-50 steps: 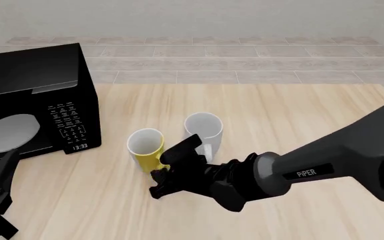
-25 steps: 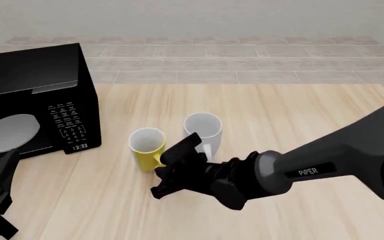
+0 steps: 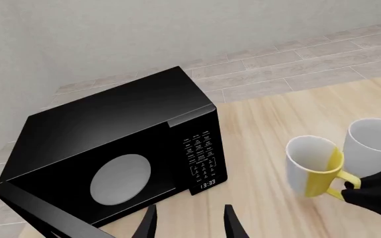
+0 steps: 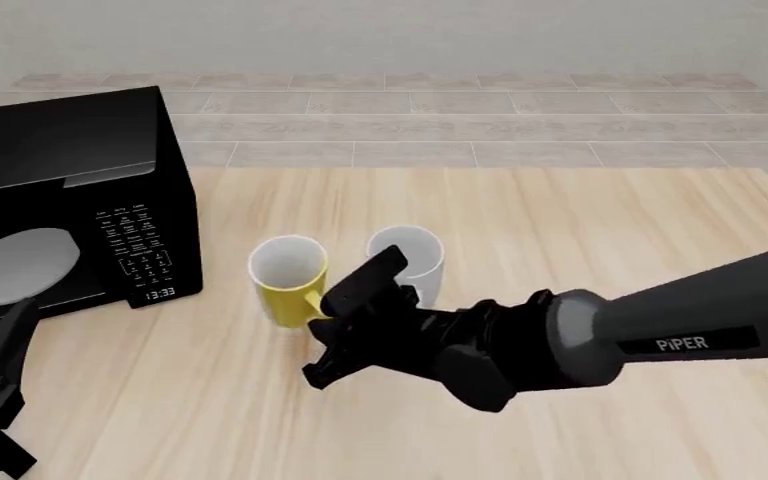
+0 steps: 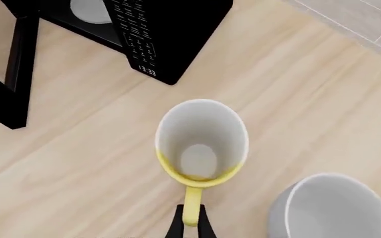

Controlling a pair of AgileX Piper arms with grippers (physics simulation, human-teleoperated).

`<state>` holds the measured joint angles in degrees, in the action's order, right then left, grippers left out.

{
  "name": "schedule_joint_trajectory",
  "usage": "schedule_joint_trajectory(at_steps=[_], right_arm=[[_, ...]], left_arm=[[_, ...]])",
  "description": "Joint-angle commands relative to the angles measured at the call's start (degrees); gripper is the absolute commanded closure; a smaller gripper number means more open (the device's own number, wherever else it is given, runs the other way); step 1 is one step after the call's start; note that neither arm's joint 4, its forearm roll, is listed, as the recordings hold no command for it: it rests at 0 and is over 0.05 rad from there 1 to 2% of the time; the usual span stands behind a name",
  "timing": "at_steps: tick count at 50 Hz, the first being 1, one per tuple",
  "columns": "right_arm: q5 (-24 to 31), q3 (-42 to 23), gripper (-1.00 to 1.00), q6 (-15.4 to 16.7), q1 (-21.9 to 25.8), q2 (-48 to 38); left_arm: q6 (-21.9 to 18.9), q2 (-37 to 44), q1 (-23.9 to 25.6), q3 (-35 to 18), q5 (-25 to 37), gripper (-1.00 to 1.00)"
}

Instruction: Put the yellow and white mug to the front of the white mug.

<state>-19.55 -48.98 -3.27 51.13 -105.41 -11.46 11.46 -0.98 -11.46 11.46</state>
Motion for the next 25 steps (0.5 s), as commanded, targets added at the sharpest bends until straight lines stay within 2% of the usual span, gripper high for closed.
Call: schedule_joint_trajectory(at_steps=[1, 25], right_arm=[[1.79, 0.22, 1.00, 1.28, -0.09, 3.91], [7.73, -0.80, 1.00, 3.52, -1.76, 11.90]], left_arm=[[0.00, 0.00, 0.00, 0.00, 0.00, -1.00], [0.00, 0.00, 0.00, 0.00, 0.00, -1.00]])
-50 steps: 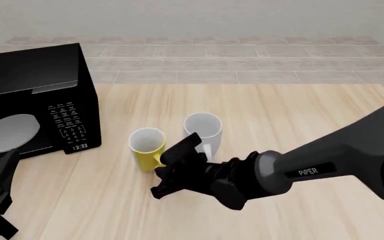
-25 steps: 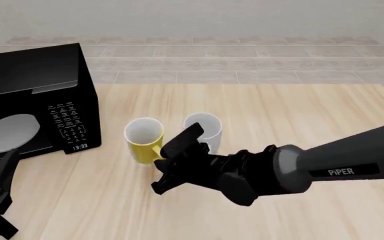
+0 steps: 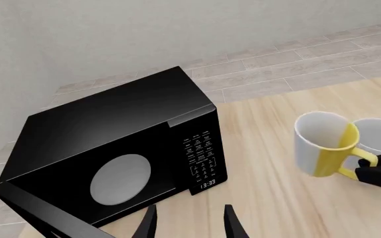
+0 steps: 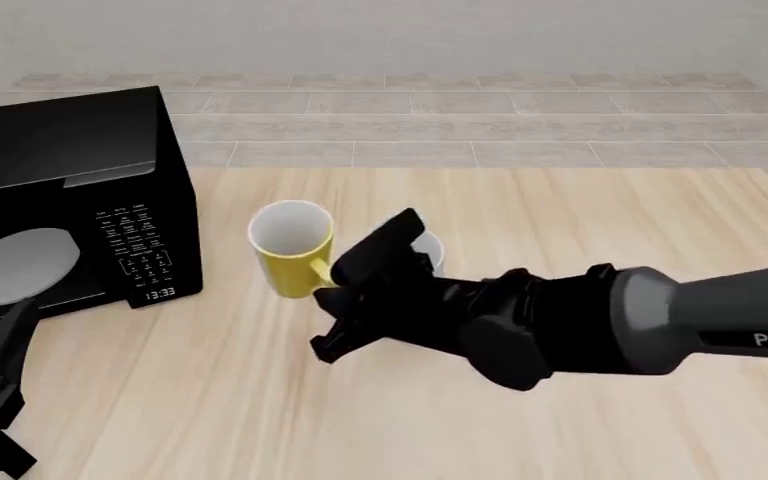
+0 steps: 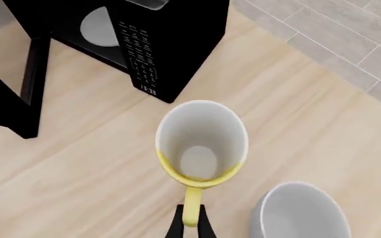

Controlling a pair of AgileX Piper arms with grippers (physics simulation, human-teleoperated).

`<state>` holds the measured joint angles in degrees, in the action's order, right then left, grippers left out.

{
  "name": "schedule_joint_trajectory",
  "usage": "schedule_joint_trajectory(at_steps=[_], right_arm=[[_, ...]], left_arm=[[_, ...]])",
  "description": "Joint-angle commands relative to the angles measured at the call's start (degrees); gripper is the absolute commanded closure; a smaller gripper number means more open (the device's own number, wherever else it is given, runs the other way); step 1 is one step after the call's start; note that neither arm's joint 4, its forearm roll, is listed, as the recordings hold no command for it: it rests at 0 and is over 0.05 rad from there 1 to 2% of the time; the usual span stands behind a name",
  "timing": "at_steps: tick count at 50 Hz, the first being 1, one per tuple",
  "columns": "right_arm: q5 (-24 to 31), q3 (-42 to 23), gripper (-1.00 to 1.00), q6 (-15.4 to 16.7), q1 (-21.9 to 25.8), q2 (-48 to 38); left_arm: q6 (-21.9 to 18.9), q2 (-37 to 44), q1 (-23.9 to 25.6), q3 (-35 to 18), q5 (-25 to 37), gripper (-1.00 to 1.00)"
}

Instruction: Put the yellow and white mug to the front of the white mug.

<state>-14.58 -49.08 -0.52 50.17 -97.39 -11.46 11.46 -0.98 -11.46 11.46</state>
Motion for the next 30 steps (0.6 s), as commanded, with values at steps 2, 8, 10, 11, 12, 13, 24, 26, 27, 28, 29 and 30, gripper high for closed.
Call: schedule_joint_trajectory(at_steps=[2, 8, 10, 11, 12, 13, 24, 26, 27, 28, 29, 30], right_arm=[[2.98, -0.72, 1.00, 0.87, -0.90, 4.17], [5.06, -1.85, 1.00, 1.36, -2.84, 5.82], [5.72, -2.32, 1.00, 1.14, -3.16, 6.31], [6.05, -2.56, 1.00, 1.12, -3.31, 6.57], [6.70, -3.02, 1.00, 1.17, -3.50, 6.90], [7.04, -3.30, 1.00, 1.04, -3.56, 7.14], [10.76, -8.27, 1.00, 0.25, -4.61, 6.01], [11.18, -8.99, 1.00, 0.08, -4.89, 5.68], [11.42, -9.37, 1.00, 0.22, -5.16, 5.49], [11.79, -9.88, 1.00, 0.14, -5.35, 5.31], [12.04, -10.24, 1.00, 0.15, -5.53, 5.22], [12.36, -10.75, 1.00, 0.15, -5.91, 5.06]], left_arm=[[0.00, 0.00, 0.00, 0.00, 0.00, -1.00], [0.00, 0.00, 0.00, 0.00, 0.00, -1.00], [0.00, 0.00, 0.00, 0.00, 0.00, -1.00], [0.00, 0.00, 0.00, 0.00, 0.00, -1.00], [0.00, 0.00, 0.00, 0.00, 0.00, -1.00], [0.00, 0.00, 0.00, 0.00, 0.00, -1.00], [0.00, 0.00, 0.00, 0.00, 0.00, -1.00], [0.00, 0.00, 0.00, 0.00, 0.00, -1.00], [0.00, 0.00, 0.00, 0.00, 0.00, -1.00], [0.00, 0.00, 0.00, 0.00, 0.00, -1.00], [0.00, 0.00, 0.00, 0.00, 0.00, -1.00], [0.00, 0.00, 0.00, 0.00, 0.00, -1.00]])
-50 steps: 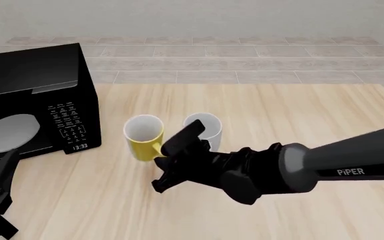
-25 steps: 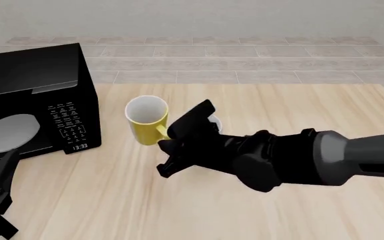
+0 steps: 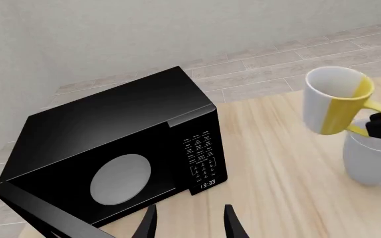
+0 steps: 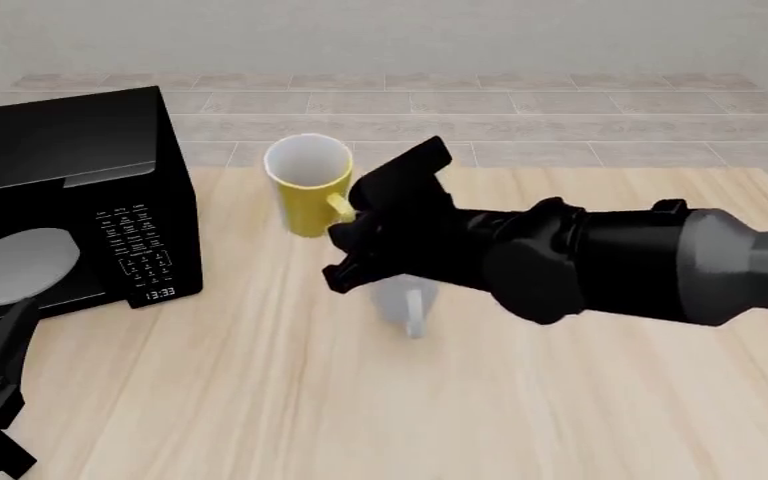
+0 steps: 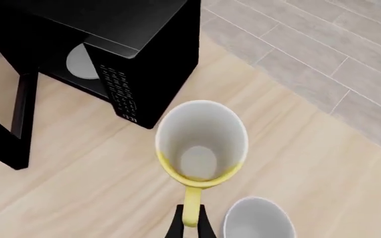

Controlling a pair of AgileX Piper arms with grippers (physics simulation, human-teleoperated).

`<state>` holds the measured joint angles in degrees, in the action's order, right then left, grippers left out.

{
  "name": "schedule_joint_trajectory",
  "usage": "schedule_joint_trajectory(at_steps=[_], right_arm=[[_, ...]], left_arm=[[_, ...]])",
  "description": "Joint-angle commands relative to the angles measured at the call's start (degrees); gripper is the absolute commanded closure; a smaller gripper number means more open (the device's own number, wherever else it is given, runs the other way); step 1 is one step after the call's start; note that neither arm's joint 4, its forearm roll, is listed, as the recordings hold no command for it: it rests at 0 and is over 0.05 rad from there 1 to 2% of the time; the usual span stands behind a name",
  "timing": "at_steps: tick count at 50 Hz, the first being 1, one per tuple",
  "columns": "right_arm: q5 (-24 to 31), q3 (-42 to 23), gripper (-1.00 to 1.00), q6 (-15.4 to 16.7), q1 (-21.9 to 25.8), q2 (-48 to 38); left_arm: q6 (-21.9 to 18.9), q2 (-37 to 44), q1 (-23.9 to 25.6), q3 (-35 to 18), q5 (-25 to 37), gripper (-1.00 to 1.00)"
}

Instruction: Put the yellow and white mug to the front of the white mug.

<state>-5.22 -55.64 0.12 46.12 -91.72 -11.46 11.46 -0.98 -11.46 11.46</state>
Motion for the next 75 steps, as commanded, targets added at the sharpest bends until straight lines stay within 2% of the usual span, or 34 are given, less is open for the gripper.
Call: schedule_joint_trajectory(at_steps=[1, 29, 53, 75], right_arm=[[3.14, -4.49, 1.00, -0.53, -2.11, -0.69], [4.69, -10.39, 1.00, -0.41, -10.61, -3.98], [5.76, -14.09, 1.00, -0.85, -15.91, -7.76], [2.12, -13.52, 1.00, -1.96, -19.93, -13.51]], left_arm=[[0.00, 0.00, 0.00, 0.00, 0.00, -1.00], [0.00, 0.00, 0.00, 0.00, 0.00, -1.00], [0.00, 0.00, 0.00, 0.00, 0.00, -1.00], [0.00, 0.00, 0.00, 0.00, 0.00, -1.00]])
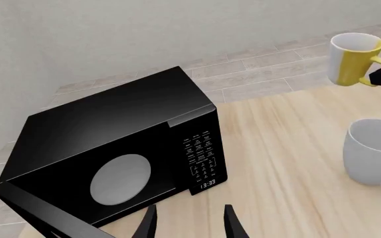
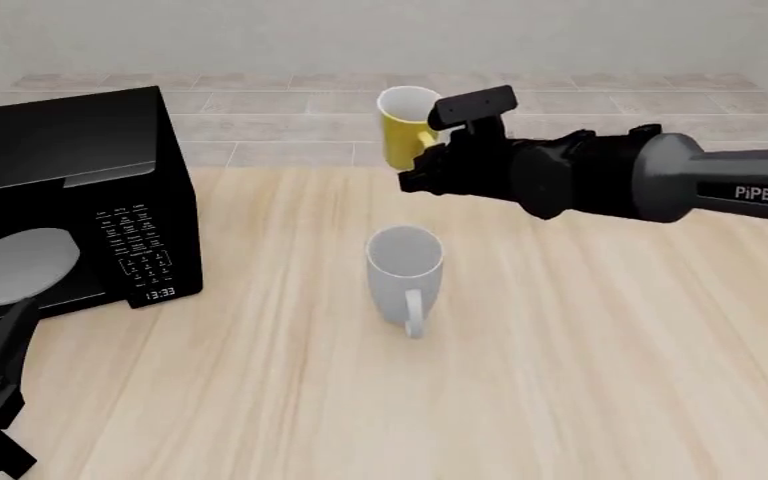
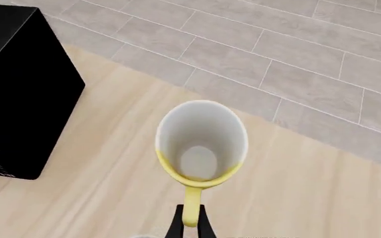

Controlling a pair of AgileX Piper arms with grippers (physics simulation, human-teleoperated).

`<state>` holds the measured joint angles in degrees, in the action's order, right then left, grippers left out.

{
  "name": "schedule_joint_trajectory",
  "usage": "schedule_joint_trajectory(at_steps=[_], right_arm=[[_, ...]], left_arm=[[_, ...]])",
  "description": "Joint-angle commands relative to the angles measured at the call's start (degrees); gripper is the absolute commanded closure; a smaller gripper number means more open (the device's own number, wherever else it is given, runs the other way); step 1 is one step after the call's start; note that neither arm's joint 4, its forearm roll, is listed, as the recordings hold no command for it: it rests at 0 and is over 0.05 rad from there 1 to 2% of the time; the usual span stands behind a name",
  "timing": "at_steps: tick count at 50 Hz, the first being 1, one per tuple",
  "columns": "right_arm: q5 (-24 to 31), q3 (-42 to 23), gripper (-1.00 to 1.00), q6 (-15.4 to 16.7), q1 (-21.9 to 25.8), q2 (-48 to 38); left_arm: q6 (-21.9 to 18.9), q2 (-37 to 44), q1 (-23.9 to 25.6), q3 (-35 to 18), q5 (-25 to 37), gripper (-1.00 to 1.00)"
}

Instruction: Put the yellow and white mug to the front of the white mug.

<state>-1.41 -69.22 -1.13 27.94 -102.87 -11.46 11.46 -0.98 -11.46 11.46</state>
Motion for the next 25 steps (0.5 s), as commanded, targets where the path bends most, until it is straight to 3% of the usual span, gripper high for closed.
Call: schedule_joint_trajectory(at_steps=[1, 25], right_arm=[[-1.95, 0.18, 1.00, -0.80, -1.82, -2.53], [-3.85, -1.72, 1.00, -0.82, -6.76, -8.52]], left_arm=[[0.00, 0.00, 0.00, 0.00, 0.00, -1.00], [0.00, 0.00, 0.00, 0.00, 0.00, -1.00]])
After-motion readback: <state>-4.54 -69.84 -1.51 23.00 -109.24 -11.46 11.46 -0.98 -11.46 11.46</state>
